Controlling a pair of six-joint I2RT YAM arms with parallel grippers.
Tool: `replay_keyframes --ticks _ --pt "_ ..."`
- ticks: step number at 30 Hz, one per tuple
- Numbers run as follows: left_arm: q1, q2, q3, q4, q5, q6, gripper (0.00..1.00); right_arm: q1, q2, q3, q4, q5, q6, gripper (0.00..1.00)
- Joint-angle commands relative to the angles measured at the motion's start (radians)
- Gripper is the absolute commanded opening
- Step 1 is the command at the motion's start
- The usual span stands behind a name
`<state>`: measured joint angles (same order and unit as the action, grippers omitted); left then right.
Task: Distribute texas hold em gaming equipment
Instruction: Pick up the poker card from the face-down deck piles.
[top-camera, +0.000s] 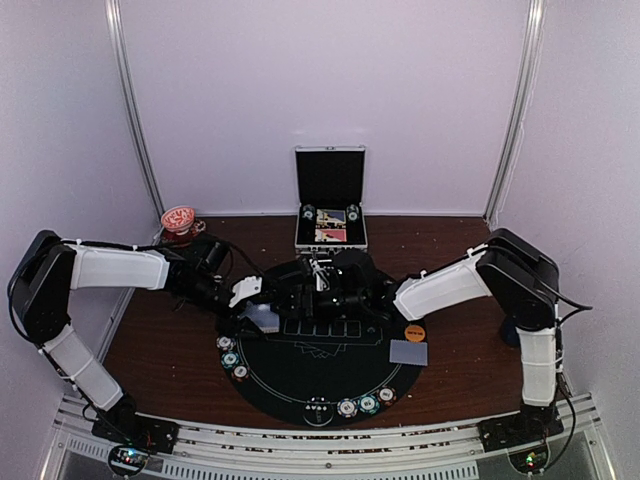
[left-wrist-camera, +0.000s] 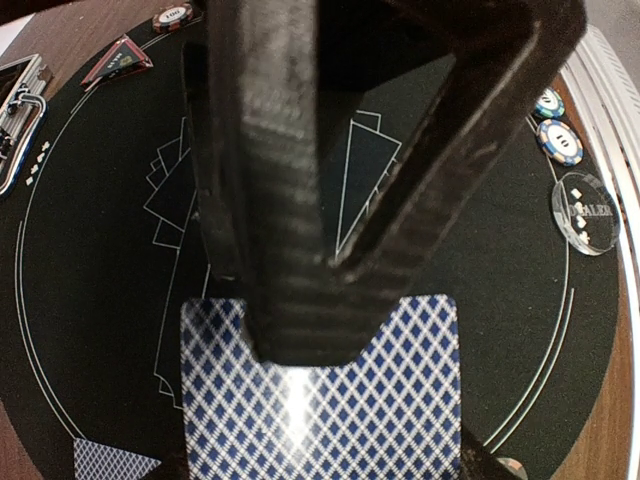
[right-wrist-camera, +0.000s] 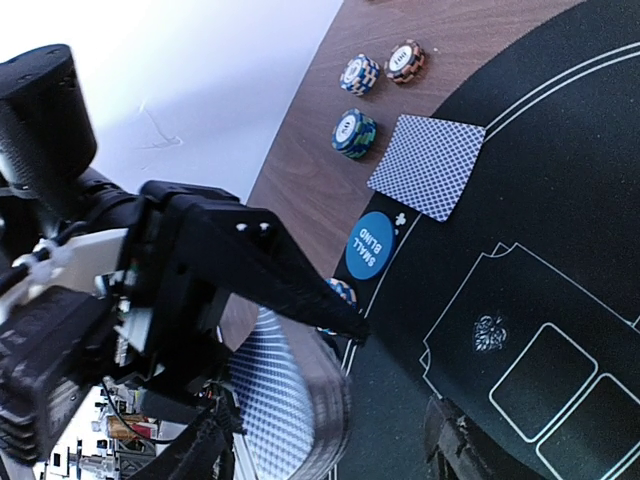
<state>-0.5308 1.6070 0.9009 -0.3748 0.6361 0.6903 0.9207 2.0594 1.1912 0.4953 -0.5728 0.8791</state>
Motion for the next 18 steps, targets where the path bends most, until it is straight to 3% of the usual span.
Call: replay_keyframes --ticks 1,11,18 --pt "0.006 -0.012 0.01 0.009 0.03 0.014 0.61 0.006 0.039 0.04 0.058 -0.012 0.036 0.66" --pt "0.005 -0.002 0.014 0.007 0.029 0.015 0.61 0.02 0.108 0.093 0.069 -0.051 0.07 0.66" --pt "0.005 -0.009 0.013 0.008 0.03 0.015 0.61 0.023 0.114 0.111 -0.037 0.014 0.037 0.61"
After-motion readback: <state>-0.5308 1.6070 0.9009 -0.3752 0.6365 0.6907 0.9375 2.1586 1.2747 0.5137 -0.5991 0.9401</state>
